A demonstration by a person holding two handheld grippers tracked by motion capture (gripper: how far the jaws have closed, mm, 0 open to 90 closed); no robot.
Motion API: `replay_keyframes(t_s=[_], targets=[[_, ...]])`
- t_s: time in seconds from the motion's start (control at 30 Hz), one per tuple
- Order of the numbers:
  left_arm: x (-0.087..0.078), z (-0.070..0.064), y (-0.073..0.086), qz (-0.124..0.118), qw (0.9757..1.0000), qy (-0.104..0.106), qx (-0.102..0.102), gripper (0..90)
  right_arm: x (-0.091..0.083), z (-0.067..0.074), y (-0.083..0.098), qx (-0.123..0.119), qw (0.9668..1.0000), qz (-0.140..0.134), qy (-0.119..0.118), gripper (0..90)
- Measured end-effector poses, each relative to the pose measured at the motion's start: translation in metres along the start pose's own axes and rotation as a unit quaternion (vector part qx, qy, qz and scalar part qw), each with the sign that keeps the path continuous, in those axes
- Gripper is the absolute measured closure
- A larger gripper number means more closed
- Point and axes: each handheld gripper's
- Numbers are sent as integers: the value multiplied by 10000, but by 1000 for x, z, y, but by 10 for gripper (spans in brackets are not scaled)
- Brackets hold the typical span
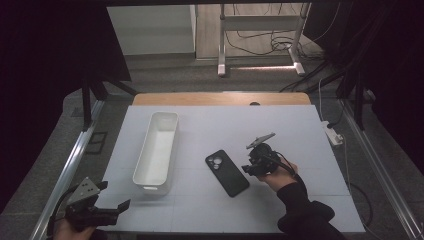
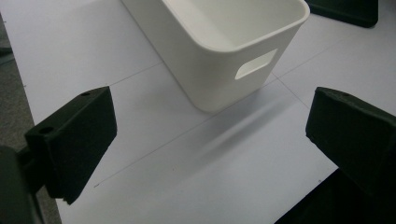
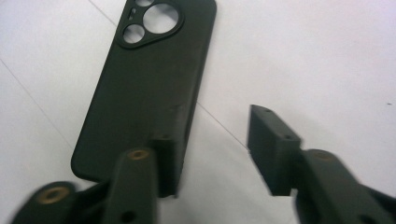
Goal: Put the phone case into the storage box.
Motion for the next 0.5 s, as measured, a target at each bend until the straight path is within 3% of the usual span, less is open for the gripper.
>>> replay_keyframes(t_s=[0.07, 0.27, 0.33, 0.37, 0.5], targets=[[0, 0, 0, 4, 10000, 1, 2, 29, -1, -1, 0, 19, 10000, 3, 24, 493], [0, 0, 0, 16, 10000, -2, 7, 29, -6, -2, -3, 124, 9996, -92, 234, 223], [0, 0, 0, 15, 10000, -2, 4, 28, -6, -2, -3, 137, 9997, -70, 197, 205], [0, 0, 0, 13, 10000, -2, 3, 28, -6, -2, -3, 152, 9997, -47, 189, 116], [0, 0, 0, 18, 10000, -3, 2, 28, -5, 0, -4, 193, 9996, -33, 182, 21]])
Point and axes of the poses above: each handheld gripper's, and its own axes: x roughly forward along the jaws, y roughly out of its underside, z roughly to its left, and after that the axes turned 5 degrees about y, right-handed
